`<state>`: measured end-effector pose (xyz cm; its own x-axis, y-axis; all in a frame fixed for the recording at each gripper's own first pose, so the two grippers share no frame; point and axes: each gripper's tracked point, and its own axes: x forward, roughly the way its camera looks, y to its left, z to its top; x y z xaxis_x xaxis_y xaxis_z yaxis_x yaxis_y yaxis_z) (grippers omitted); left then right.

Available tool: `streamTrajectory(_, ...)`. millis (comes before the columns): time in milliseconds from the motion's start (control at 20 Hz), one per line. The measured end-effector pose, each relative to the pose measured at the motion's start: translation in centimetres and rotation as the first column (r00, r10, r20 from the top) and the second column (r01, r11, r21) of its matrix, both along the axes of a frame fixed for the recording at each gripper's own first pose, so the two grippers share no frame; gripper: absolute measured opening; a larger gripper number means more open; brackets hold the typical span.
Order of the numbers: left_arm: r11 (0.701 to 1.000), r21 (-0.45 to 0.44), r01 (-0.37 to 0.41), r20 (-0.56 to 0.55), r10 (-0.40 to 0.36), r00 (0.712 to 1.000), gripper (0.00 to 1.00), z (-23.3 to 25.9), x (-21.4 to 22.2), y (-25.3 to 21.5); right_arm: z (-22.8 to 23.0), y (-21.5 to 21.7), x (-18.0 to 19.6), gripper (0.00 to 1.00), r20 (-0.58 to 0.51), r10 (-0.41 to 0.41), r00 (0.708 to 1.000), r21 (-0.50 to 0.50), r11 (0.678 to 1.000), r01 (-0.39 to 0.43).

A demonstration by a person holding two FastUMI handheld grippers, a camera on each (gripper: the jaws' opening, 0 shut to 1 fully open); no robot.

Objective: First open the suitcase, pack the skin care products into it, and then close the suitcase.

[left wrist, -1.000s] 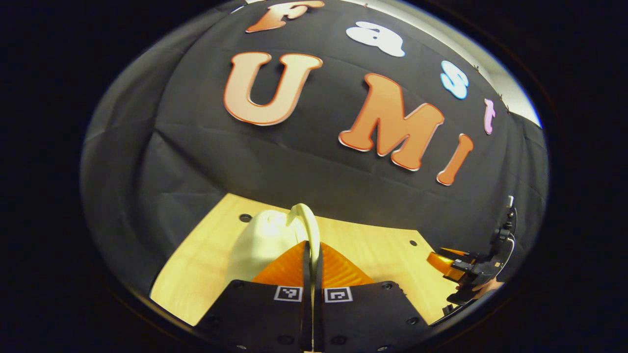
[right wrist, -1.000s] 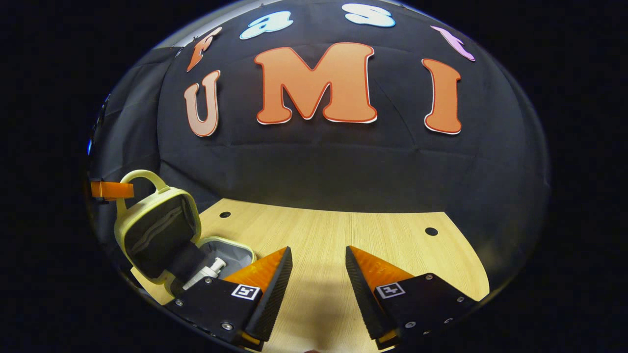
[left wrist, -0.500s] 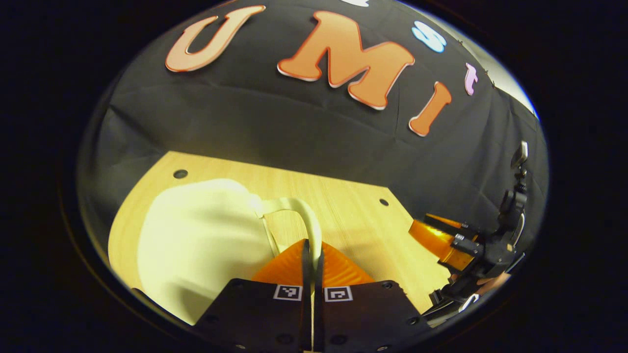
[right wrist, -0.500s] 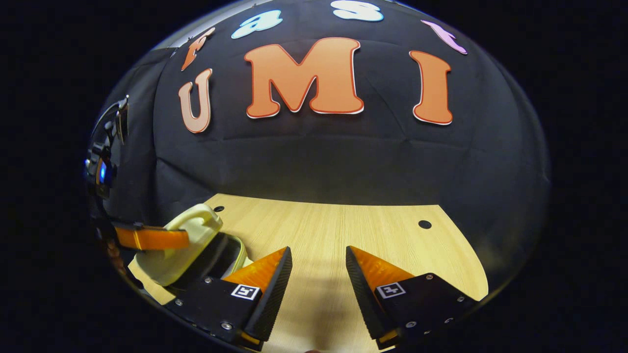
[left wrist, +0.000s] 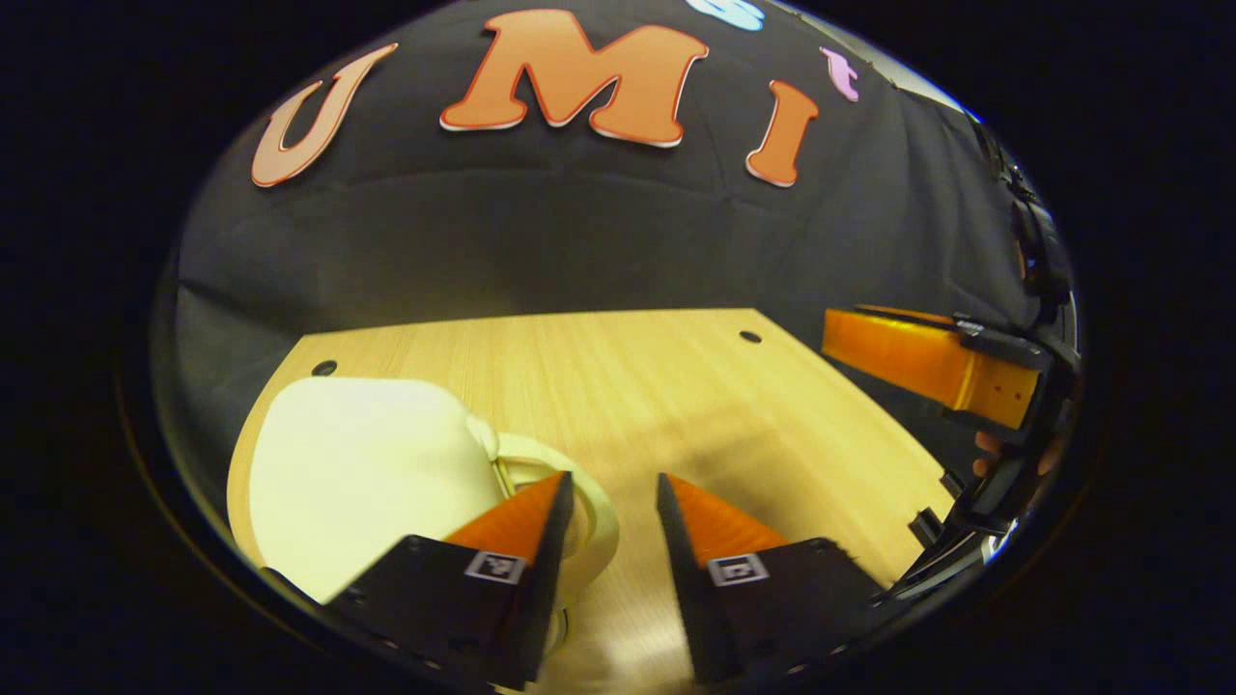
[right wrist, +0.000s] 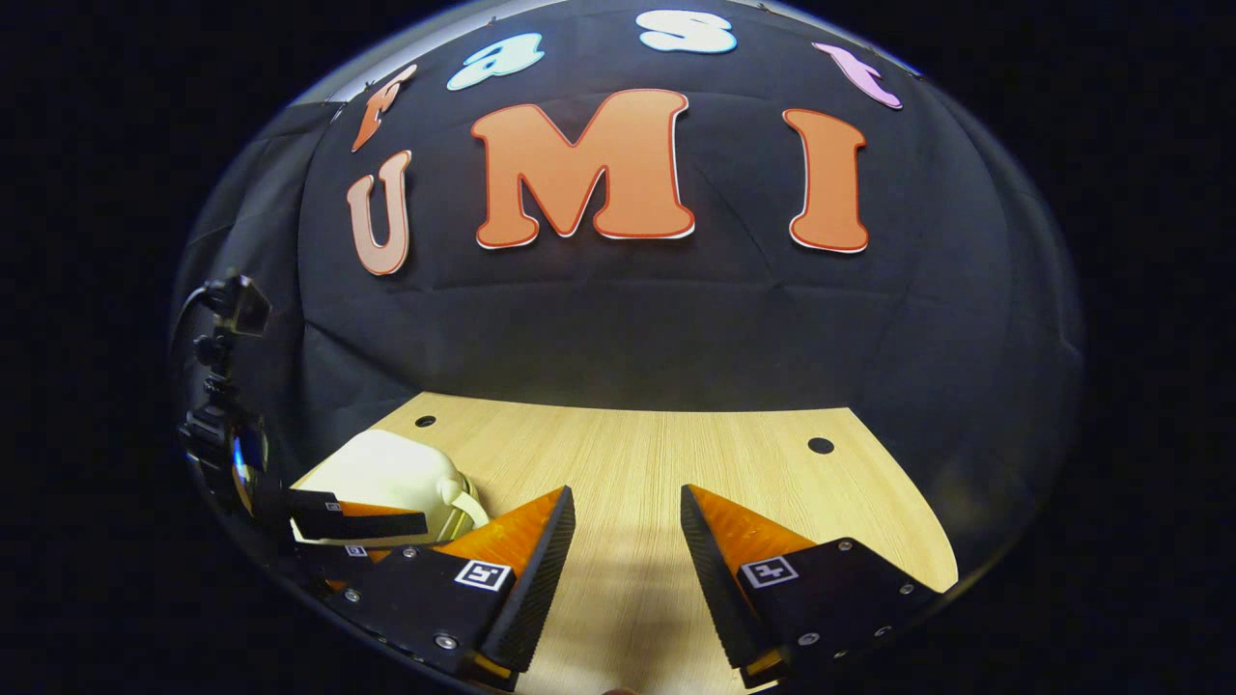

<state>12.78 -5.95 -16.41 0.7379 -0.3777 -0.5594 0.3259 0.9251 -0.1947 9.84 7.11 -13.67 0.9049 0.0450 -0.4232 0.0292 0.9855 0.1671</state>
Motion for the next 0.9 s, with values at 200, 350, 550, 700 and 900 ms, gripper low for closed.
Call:
streamTrajectory(200,0.997,-0.015,-0.073,0.165,0.074,0.984,0.93,3.6,1.4,1.4,2.3,-1.4,0.3,0.73,0.086,-0.054,0.995,-0.04,0.998,0.058)
streamTrajectory(350,0.992,-0.028,-0.126,0.306,0.129,0.943,0.98,7.4,2.8,2.0,3.6,-1.4,0.0,0.74,0.113,-0.059,0.992,-0.047,0.997,0.064)
streamTrajectory(550,0.986,-0.011,-0.164,0.429,0.153,0.89,0.98,10.9,3.4,2.4,5.7,-0.7,0.2,0.8,0.192,-0.069,0.979,-0.044,0.996,0.079)
streamTrajectory(700,0.982,-0.023,-0.189,0.497,0.175,0.85,0.98,13.2,3.0,2.8,7.6,-0.6,0.0,0.83,0.243,-0.057,0.968,-0.08,0.994,0.079)
streamTrajectory(900,0.978,-0.061,-0.199,0.548,0.199,0.812,0.98,16.0,2.9,2.8,9.7,-0.7,-0.1,0.9,0.303,-0.047,0.952,-0.112,0.99,0.084)
